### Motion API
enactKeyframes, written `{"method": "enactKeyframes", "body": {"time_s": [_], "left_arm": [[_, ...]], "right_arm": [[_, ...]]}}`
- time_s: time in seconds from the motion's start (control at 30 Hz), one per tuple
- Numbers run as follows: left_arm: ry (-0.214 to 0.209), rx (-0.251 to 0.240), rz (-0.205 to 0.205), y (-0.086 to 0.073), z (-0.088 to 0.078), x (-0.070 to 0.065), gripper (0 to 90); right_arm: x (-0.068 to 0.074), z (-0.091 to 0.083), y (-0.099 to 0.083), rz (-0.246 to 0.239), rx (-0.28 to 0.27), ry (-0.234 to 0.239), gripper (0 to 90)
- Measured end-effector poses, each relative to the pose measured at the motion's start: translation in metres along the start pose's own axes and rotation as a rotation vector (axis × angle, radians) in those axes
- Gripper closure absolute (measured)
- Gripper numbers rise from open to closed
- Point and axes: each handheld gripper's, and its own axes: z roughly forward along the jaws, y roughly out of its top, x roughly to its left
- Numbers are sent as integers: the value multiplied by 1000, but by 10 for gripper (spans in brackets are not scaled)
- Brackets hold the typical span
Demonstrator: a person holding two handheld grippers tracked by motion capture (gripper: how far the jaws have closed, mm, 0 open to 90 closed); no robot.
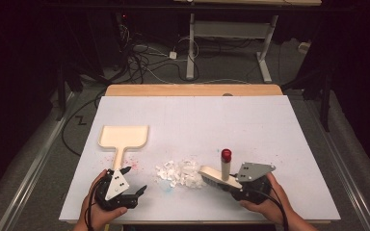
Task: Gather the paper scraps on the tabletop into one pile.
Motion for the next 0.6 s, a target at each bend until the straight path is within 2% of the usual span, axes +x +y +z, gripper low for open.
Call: {"method": "enactKeyframes", "body": {"time_s": [0.2,0.37,0.5,0.57,0.6], "left_arm": [[-9,4,1,-1,1,1,204],[-5,-1,-3,-2,-1,2,204],[-1,0,-4,-2,-2,2,204],[1,1,-1,-2,-2,2,204],[2,-1,-1,-2,-2,2,204]], "right_arm": [[3,23,24,-35,-17,3,685],[2,30,32,-51,-25,-17,684],[-7,17,30,-12,-63,-10,684],[-10,6,29,-6,-89,-12,684],[-10,6,29,-6,-89,-12,684]]}}
